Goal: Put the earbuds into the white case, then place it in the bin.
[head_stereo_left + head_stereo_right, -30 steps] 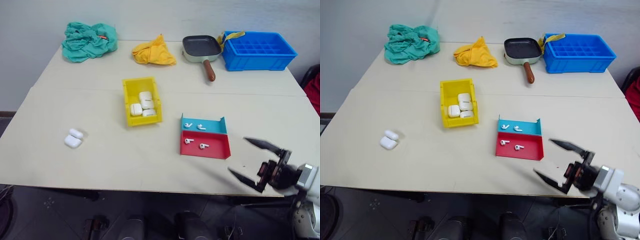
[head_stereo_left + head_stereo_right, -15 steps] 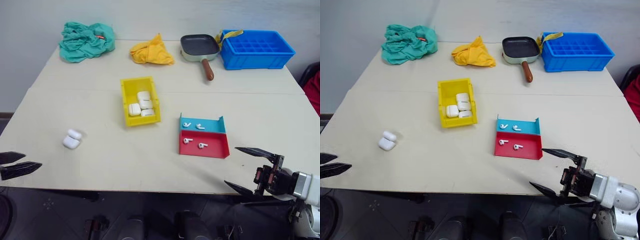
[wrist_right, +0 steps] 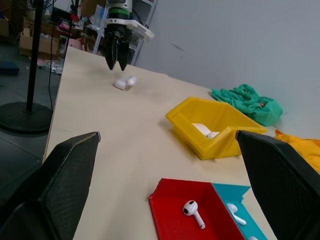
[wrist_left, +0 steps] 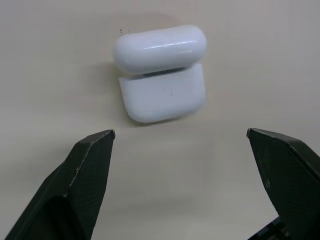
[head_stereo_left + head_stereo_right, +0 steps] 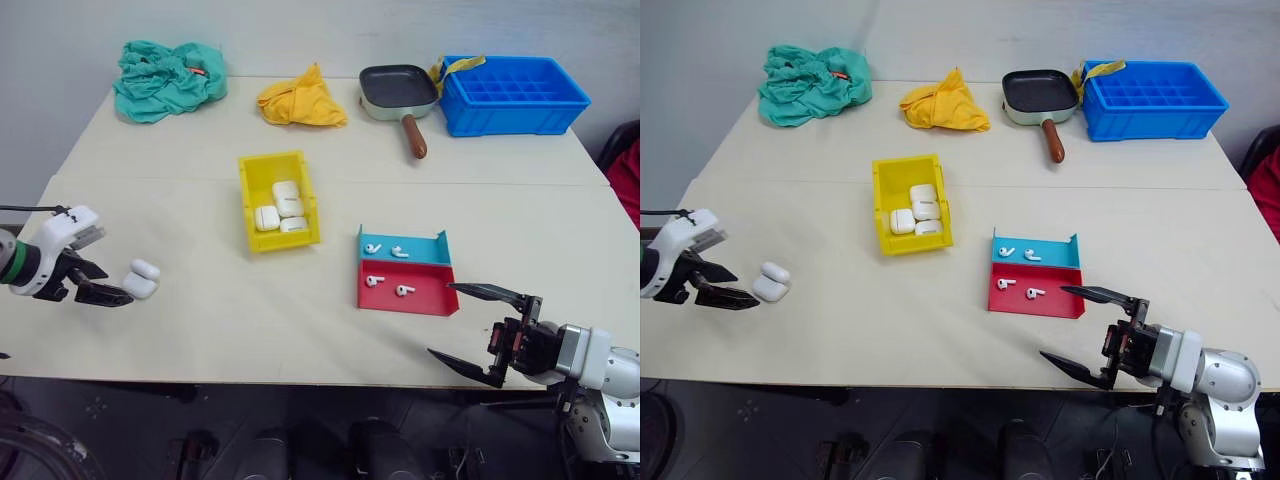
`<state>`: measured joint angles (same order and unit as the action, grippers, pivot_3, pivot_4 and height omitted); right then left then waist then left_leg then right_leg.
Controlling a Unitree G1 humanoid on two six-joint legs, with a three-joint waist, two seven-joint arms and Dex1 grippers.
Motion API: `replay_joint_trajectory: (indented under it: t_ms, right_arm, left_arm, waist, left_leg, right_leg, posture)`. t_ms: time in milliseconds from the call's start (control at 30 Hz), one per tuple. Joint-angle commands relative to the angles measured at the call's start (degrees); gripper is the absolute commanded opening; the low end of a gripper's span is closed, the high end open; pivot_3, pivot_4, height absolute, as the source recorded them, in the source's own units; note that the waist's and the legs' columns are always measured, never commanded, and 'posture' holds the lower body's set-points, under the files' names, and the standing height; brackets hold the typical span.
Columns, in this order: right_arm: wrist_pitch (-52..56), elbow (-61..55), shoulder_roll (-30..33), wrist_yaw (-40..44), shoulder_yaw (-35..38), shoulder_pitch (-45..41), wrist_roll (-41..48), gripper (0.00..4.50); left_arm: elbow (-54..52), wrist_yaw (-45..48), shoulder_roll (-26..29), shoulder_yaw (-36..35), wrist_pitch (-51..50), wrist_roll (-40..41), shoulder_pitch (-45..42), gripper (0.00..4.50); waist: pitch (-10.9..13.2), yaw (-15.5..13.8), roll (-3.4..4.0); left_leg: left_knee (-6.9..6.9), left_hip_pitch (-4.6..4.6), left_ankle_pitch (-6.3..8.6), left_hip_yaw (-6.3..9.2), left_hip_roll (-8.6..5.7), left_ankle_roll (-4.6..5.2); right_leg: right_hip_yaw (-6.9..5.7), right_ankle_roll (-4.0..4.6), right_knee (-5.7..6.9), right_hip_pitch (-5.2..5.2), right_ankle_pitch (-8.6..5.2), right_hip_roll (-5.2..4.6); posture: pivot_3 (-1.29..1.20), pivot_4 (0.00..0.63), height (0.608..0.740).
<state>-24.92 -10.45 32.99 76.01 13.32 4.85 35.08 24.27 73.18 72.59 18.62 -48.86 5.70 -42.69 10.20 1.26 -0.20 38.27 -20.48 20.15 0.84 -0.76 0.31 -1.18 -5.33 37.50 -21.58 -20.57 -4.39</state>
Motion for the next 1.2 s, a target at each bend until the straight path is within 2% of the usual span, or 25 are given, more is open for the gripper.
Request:
replay_joint_trajectory:
  t_ms: [33, 233, 567, 833, 1200]
  right_arm:
    - [-0.6, -1.6, 0.4, -0.5, 0.7, 0.6, 0.7, 4.50]
    - [-2.1, -0.3, 0.6, 1.8, 2.0, 2.5, 1.9, 4.50]
    - [-6.2, 4.8, 0.2, 6.2, 3.6, 3.6, 3.7, 4.50]
    - [-7.4, 5.0, -0.4, 5.6, 3.2, 4.3, 3.6, 4.50]
    - [-7.2, 3.6, -0.3, 3.7, 2.6, 4.9, 2.7, 4.50]
  left_arm:
    - [2.2, 2.8, -0.4, 2.9, -0.9, -4.9, -4.0, 4.46]
    - [5.6, 3.8, -4.5, 6.5, -0.9, -10.5, -8.5, 4.46]
    - [6.2, 2.2, -8.2, 7.3, -1.8, -15.4, -8.0, 4.46]
    - [6.0, 0.8, -10.9, 6.2, -2.4, -15.8, -6.8, 4.46]
    - [6.7, -2.9, -15.4, 4.6, -3.2, -16.9, -7.9, 4.46]
  waist:
    - [0.0, 0.2, -0.02]
    - [0.0, 0.1, -0.03]
    - [0.0, 0.1, -0.07]
    - [0.0, -0.1, -0.04]
    - [-0.1, -1.8, 0.10]
  left_leg:
    - [0.00, 0.00, 0.00, 0.00, 0.00, 0.00]
    - [0.04, 0.00, -0.01, 0.04, 0.01, -0.02]
    - [0.30, -0.02, -0.01, 0.11, 0.01, -0.01]
    - [0.61, -0.02, 0.00, 0.14, 0.01, -0.01]
    - [0.78, 0.01, -0.01, 0.14, -0.01, -0.01]
  right_leg:
    - [0.00, 0.00, -0.01, 0.00, 0.00, 0.00]
    - [-0.02, 0.00, -0.01, 0.01, 0.00, -0.02]
    - [-0.02, 0.00, 0.06, 0.07, 0.00, -0.06]
    - [0.00, 0.00, 0.12, 0.11, 0.00, -0.08]
    - [0.06, 0.00, 0.25, 0.13, 0.00, -0.11]
  posture:
    - [0.00, 0.150, 0.740]
    - [0.00, 0.150, 0.740]
    - [0.00, 0.150, 0.740]
    - [0.00, 0.150, 0.740]
    - [0.00, 0.150, 0.740]
